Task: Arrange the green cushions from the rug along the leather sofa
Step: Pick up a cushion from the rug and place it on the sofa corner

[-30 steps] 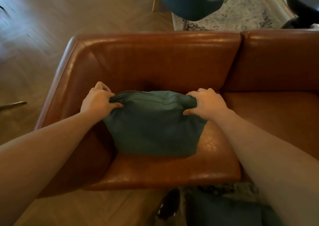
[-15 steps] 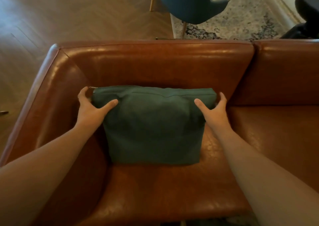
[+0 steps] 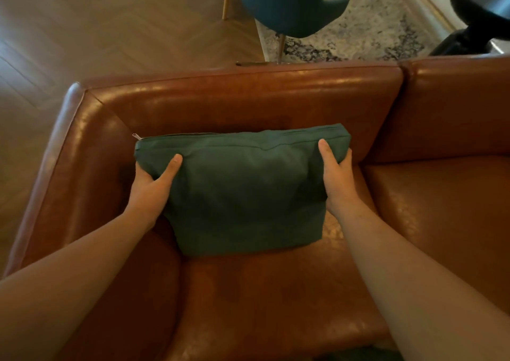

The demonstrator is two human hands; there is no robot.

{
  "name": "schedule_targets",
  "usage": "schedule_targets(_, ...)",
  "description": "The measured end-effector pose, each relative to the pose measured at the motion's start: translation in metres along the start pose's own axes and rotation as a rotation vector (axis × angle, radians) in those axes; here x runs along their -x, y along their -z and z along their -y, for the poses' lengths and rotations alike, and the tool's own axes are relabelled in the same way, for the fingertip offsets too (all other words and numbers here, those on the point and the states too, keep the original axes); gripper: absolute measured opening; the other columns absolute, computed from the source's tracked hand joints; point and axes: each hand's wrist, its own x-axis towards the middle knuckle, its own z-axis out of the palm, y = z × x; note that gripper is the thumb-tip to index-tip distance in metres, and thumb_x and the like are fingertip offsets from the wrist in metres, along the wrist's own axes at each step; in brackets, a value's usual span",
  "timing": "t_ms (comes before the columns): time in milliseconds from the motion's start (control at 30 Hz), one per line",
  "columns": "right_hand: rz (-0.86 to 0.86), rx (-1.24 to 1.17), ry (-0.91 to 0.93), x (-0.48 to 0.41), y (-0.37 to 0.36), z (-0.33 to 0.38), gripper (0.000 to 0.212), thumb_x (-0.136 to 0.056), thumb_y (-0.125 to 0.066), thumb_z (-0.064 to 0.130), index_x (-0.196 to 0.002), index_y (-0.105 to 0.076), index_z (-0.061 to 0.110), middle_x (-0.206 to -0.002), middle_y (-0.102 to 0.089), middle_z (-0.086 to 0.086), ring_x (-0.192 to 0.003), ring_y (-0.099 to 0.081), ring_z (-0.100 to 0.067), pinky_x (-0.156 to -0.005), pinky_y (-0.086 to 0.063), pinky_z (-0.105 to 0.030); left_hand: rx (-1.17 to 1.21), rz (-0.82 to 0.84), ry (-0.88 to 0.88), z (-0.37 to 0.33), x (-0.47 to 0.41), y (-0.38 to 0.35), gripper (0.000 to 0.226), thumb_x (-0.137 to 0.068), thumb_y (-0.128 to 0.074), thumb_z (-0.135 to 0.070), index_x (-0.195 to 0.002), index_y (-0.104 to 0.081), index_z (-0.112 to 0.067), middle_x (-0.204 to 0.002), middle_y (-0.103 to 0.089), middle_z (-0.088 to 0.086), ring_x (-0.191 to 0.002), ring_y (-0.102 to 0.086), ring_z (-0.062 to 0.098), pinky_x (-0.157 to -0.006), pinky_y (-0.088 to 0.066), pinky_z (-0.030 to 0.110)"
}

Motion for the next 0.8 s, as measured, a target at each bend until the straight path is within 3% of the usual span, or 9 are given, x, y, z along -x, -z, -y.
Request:
schedule_targets(167, -0.002, 0.019, 0.065, -0.019, -0.013, 0.018, 0.062, -0.099, -0.069, 0.041, -0.154, -0.042, 0.034, -0.139, -0.063, 0.004, -0.125, -0.063, -0.018, -0.111, -0.051, -0.048, 0.030, 0.000, -0.006, -0.020, -0.021, 0.000, 0.095, -0.080, -0.083, -0.057, -0.159, -0.032, -0.043, -0.142, -0.057, -0.014, -0.127, -0.058, 0.017, -0.112, -0.049, 0.054)
schedule_targets(233, 0.008, 0.050, 0.068, -0.024, -0.011, 0.016, 0.071, -0.098, -0.069, 0.037, -0.160, -0.034, 0.035, -0.149, -0.055, 0.001, -0.131, -0.059, -0.020, -0.113, -0.049, -0.047, 0.025, -0.036, -0.019, -0.023, -0.026, 0.000, 0.090, -0.085, -0.082, -0.052, -0.158, -0.030, -0.042, -0.138, -0.057, -0.013, -0.124, -0.059, 0.017, -0.111, -0.050, 0.053)
schedule_targets(300, -0.034, 0.230, 0.076, -0.022, -0.014, 0.017, 0.087, -0.097, -0.072, 0.035, -0.164, -0.019, 0.041, -0.162, -0.036, -0.005, -0.138, -0.048, -0.023, -0.114, -0.045, -0.043, -0.052, -0.112, -0.061, -0.027, -0.030, -0.001, 0.097, -0.088, -0.082, -0.049, -0.162, -0.019, -0.044, -0.141, -0.053, -0.009, -0.126, -0.057, 0.019, -0.113, -0.048, 0.052)
schedule_targets(367, -0.109, 0.587, 0.174, -0.015, -0.022, 0.018, 0.092, -0.096, -0.073, 0.034, -0.165, -0.013, 0.042, -0.167, -0.018, -0.011, -0.145, -0.036, -0.034, -0.116, -0.039, -0.047, -0.253, -0.192, -0.181, -0.033, -0.032, -0.002, 0.104, -0.087, -0.083, -0.048, -0.162, -0.011, -0.048, -0.157, -0.041, 0.000, -0.140, -0.048, 0.025, -0.118, -0.041, 0.052)
schedule_targets(433, -0.127, 0.948, 0.403, -0.007, -0.032, 0.019, 0.086, -0.095, -0.069, 0.038, -0.164, -0.017, 0.043, -0.171, -0.009, -0.015, -0.154, -0.020, -0.042, -0.121, -0.031, -0.057, -0.577, -0.214, -0.386, -0.043, -0.033, -0.003, 0.094, -0.089, -0.079, -0.047, -0.161, -0.018, -0.048, -0.168, -0.021, 0.007, -0.154, -0.026, 0.032, -0.125, -0.027, 0.053)
schedule_targets(500, 0.003, 1.198, 0.602, -0.005, -0.044, 0.020, 0.077, -0.096, -0.063, 0.044, -0.162, -0.023, 0.046, -0.174, -0.002, -0.010, -0.159, -0.005, -0.040, -0.123, -0.021, -0.066, -0.959, -0.178, -0.642, -0.052, -0.034, -0.007, 0.080, -0.093, -0.070, -0.054, -0.159, -0.027, -0.046, -0.170, -0.015, 0.011, -0.157, -0.015, 0.037, -0.124, -0.018, 0.058)
schedule_targets(567, 0.183, 1.324, 0.619, -0.007, -0.060, 0.022, 0.075, -0.098, -0.058, 0.051, -0.162, -0.018, 0.050, -0.175, 0.008, 0.001, -0.161, 0.010, -0.035, -0.121, -0.010, -0.073, -1.243, -0.009, -0.782, -0.054, -0.039, -0.014, 0.080, -0.094, -0.059, -0.067, -0.162, -0.023, -0.047, -0.172, -0.018, 0.011, -0.158, -0.015, 0.036, -0.126, -0.014, 0.062)
schedule_targets(667, 0.290, 1.413, 0.467, -0.013, -0.077, 0.022, 0.081, -0.101, -0.053, 0.058, -0.163, -0.003, 0.051, -0.175, 0.014, 0.007, -0.160, 0.019, -0.032, -0.118, -0.005, -0.078, -1.476, 0.210, -0.673, -0.049, -0.048, -0.025, 0.091, -0.092, -0.045, -0.080, -0.164, 0.001, -0.051, -0.177, -0.007, 0.005, -0.162, -0.004, 0.033, -0.128, -0.006, 0.063)
schedule_targets(800, 0.296, 1.486, 0.420, -0.022, -0.079, 0.026, 0.082, -0.099, -0.051, 0.067, -0.164, -0.005, 0.048, -0.176, 0.003, 0.006, -0.161, 0.011, -0.033, -0.118, -0.008, -0.081, -1.444, 0.209, -0.677, -0.050, -0.050, -0.024, 0.088, -0.093, -0.046, -0.078, -0.164, -0.002, -0.052, -0.176, -0.009, 0.005, -0.162, -0.006, 0.032, -0.128, -0.007, 0.064)
